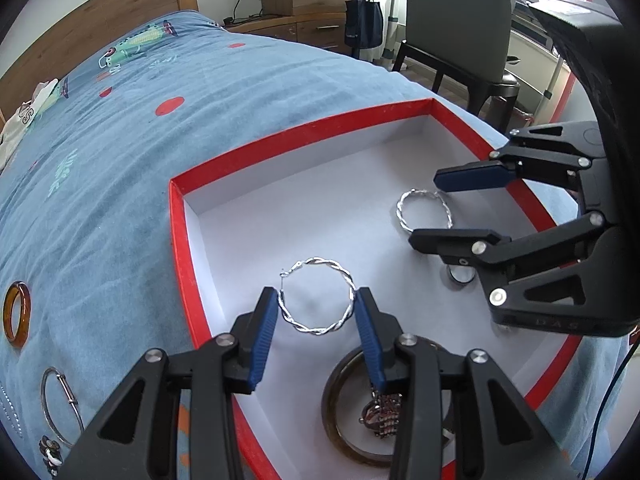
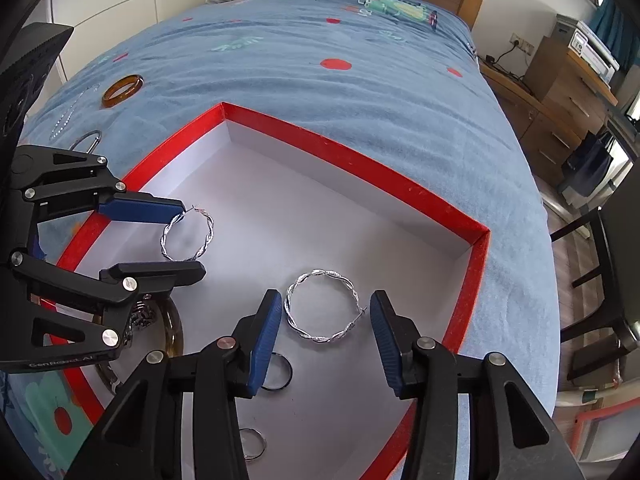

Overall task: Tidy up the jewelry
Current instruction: 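Open the right tool to drop its hoop while the left tool releases its hoop, then withdraw both tools from the box toward the beaded bracelet and silver bangle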

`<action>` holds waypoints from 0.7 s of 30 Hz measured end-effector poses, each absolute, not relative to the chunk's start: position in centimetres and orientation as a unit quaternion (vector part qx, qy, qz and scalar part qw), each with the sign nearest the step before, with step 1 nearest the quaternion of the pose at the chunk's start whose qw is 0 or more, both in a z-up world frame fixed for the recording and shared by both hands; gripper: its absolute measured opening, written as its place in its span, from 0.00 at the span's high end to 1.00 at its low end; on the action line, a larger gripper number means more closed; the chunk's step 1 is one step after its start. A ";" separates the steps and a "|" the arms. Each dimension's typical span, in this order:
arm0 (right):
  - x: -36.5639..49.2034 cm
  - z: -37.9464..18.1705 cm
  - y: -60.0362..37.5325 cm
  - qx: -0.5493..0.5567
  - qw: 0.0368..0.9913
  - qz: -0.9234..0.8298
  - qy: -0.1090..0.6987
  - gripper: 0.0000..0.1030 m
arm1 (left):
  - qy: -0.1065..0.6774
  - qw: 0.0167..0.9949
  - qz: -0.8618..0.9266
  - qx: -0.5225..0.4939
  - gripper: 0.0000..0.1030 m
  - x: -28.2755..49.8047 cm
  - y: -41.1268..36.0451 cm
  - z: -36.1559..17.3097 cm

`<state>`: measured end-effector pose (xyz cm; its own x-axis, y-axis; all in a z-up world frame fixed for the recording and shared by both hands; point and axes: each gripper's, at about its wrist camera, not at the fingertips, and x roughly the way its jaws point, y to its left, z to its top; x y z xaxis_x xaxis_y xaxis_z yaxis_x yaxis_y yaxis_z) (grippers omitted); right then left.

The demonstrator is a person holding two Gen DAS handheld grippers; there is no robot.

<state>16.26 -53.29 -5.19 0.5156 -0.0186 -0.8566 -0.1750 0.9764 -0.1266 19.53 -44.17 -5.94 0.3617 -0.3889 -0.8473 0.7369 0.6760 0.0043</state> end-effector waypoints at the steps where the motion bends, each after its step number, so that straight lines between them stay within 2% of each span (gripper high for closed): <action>1: 16.2 -5.1 -53.4 -0.097 0.864 0.046 0.492 0.55 | 0.445 0.799 -0.354 0.198 0.63 19.4 -44.1 -5.8; 9: 13.3 -2.2 -54.6 -0.076 0.874 0.012 0.479 0.54 | 0.443 0.801 -0.351 0.197 0.63 18.1 -42.1 -3.7; 21: 4.1 7.6 -55.6 -0.049 0.905 -0.056 0.418 0.52 | 0.402 0.838 -0.324 0.176 0.63 14.6 -32.4 4.7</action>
<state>4.07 -55.61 7.57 0.6438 -0.1425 -0.7518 0.0608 0.9889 -0.1353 14.60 -32.44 4.66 0.4671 -0.4018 -0.7876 0.6853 0.7274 0.0354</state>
